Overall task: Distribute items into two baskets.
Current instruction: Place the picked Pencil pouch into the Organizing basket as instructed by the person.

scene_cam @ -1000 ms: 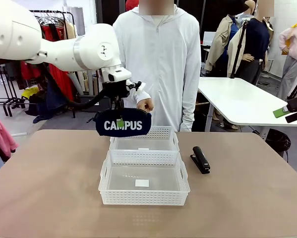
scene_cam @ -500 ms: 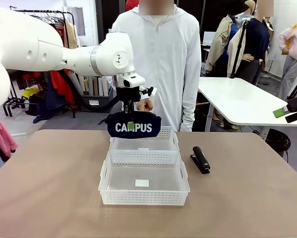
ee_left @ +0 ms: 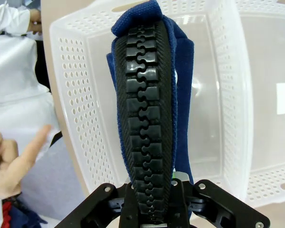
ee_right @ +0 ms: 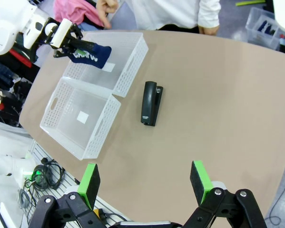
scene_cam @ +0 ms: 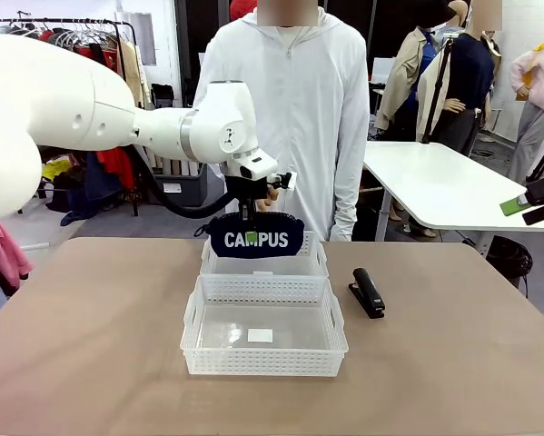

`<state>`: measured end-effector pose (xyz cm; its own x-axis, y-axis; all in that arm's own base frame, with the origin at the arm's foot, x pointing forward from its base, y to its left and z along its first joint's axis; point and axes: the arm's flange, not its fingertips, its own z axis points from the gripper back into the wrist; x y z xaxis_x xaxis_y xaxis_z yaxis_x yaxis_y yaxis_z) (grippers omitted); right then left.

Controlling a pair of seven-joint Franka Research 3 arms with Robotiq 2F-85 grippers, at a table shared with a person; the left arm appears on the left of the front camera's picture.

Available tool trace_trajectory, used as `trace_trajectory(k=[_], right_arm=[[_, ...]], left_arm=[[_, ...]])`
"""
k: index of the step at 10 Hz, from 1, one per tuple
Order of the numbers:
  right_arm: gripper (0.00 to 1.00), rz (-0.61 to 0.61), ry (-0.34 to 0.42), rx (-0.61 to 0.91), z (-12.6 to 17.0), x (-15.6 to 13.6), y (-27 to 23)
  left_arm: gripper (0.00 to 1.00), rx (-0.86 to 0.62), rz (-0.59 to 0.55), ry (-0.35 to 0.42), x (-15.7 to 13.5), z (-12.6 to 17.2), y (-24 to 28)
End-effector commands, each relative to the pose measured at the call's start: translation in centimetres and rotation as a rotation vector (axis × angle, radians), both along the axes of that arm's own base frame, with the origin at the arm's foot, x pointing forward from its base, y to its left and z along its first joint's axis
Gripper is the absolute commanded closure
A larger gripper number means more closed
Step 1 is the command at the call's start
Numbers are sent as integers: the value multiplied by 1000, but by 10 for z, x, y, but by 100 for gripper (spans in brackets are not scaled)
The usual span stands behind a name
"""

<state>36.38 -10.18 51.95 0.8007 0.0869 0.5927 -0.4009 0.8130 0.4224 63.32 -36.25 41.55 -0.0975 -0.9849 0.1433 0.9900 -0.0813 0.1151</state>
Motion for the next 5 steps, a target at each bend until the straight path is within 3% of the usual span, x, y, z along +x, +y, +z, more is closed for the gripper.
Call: trace_trajectory(k=[1,5], right_arm=[[0,5,-5,9,0,0,1],[0,5,-5,9,0,0,1]], left_arm=[[100,41,25,-32,-3,-11,-1],[100,40,-33,-11,2,-30,0]])
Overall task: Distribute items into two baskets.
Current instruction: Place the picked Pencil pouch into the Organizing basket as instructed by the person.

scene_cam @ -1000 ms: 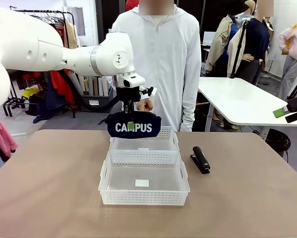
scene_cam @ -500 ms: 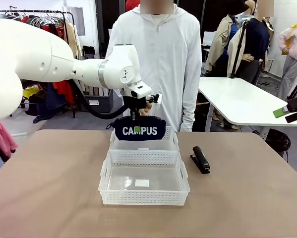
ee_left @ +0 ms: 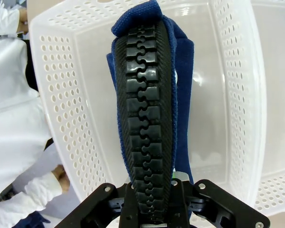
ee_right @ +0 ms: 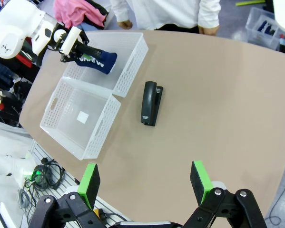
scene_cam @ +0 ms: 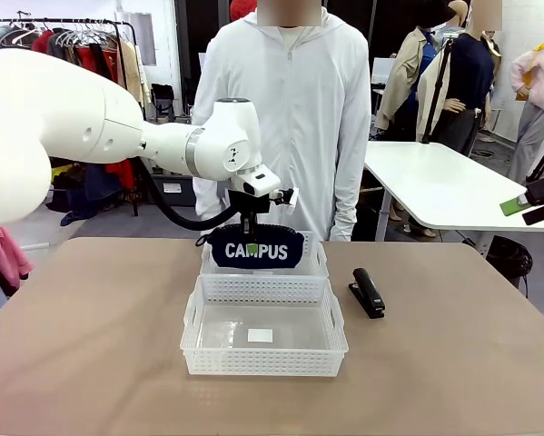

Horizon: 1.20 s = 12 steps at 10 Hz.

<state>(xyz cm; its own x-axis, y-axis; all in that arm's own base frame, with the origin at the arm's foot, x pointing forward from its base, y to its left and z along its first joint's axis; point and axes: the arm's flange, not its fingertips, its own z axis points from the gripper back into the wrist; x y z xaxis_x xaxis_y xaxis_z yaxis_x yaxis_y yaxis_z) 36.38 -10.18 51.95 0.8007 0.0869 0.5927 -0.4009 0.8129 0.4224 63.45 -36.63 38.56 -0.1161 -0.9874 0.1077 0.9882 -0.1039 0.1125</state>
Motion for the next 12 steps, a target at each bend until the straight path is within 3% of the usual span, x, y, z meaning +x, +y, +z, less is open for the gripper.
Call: trace_trajectory(k=[1,12], right_arm=[[0,5,-5,9,0,0,1],[0,5,-5,9,0,0,1]], left_arm=[[100,0,-11,-4,1,-6,3],[100,-11,1,7,5,-20,-2]])
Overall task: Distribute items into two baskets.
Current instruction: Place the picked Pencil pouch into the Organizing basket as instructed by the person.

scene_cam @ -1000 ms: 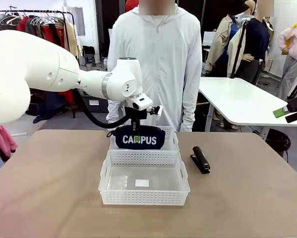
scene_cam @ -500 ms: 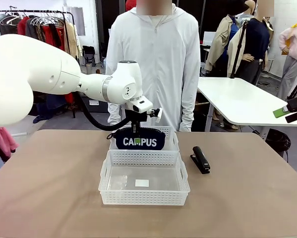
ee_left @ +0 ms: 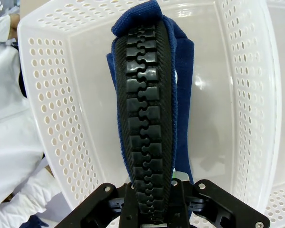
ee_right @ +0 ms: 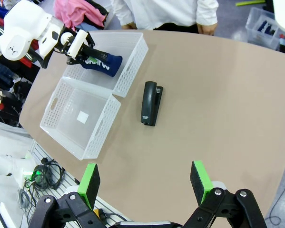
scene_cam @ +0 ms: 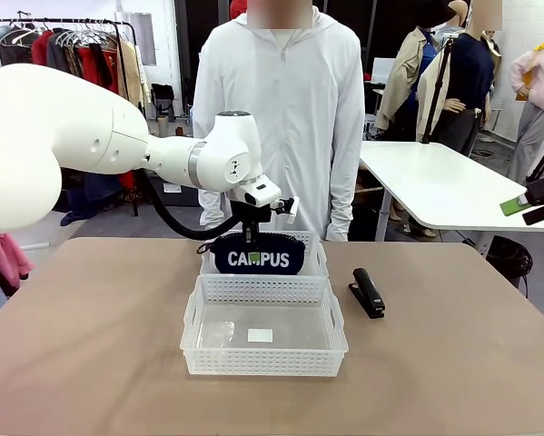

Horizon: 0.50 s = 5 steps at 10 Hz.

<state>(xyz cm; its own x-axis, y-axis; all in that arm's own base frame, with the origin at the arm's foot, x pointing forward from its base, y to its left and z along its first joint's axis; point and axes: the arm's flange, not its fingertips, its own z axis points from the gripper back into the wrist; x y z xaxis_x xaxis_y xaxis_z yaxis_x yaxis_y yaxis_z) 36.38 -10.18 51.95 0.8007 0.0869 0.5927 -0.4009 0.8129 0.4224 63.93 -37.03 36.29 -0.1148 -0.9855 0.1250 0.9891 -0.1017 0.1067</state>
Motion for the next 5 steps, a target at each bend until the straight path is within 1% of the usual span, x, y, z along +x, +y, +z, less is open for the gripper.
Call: trace_trajectory(k=[1,5], right_arm=[[0,5,-5,9,0,0,1],[0,5,-5,9,0,0,1]], left_arm=[[100,5,1,-1,0,2,2],[100,5,1,-1,0,2,2]])
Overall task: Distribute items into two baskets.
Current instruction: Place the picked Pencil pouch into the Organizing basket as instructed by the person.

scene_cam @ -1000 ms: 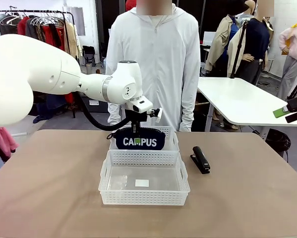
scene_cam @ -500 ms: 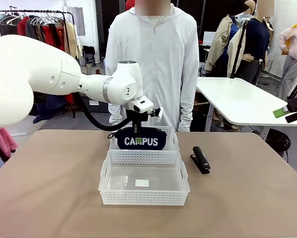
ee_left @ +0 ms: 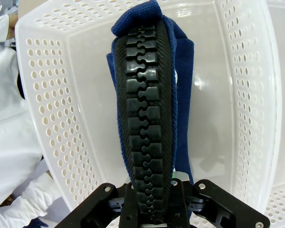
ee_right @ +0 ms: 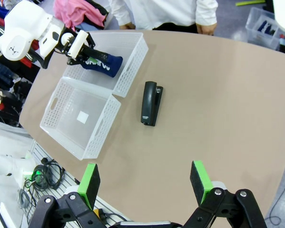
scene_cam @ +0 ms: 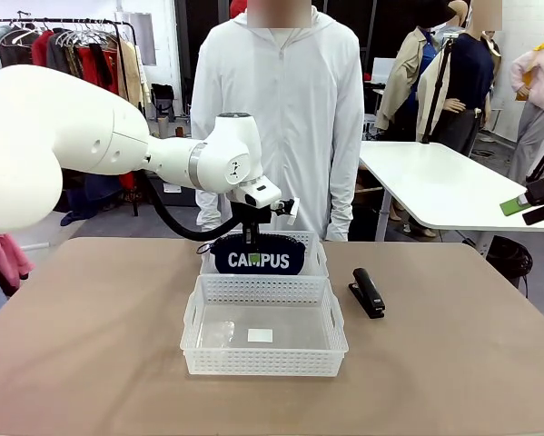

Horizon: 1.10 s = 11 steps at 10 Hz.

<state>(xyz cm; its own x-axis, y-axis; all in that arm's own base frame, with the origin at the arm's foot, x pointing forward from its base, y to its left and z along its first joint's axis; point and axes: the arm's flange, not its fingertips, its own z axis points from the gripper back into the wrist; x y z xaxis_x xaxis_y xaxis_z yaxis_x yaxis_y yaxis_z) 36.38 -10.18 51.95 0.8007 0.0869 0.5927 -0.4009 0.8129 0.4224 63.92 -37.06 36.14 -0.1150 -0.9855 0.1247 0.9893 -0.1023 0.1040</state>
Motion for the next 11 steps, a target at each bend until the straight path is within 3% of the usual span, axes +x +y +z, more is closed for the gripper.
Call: trace_trajectory(k=[1,2,7,9,11], right_arm=[[0,5,-5,9,0,0,1],[0,5,-5,9,0,0,1],[0,5,-5,9,0,0,1],[0,5,-5,9,0,0,1],[0,5,-5,9,0,0,1]], left_arm=[[100,0,0,0,0,0,0],[100,-5,-2,8,-1,0,1],[0,-13,-14,3,-4,3,2],[0,-16,-4,7,-5,6,5],[0,-38,4,6,-12,31,15]])
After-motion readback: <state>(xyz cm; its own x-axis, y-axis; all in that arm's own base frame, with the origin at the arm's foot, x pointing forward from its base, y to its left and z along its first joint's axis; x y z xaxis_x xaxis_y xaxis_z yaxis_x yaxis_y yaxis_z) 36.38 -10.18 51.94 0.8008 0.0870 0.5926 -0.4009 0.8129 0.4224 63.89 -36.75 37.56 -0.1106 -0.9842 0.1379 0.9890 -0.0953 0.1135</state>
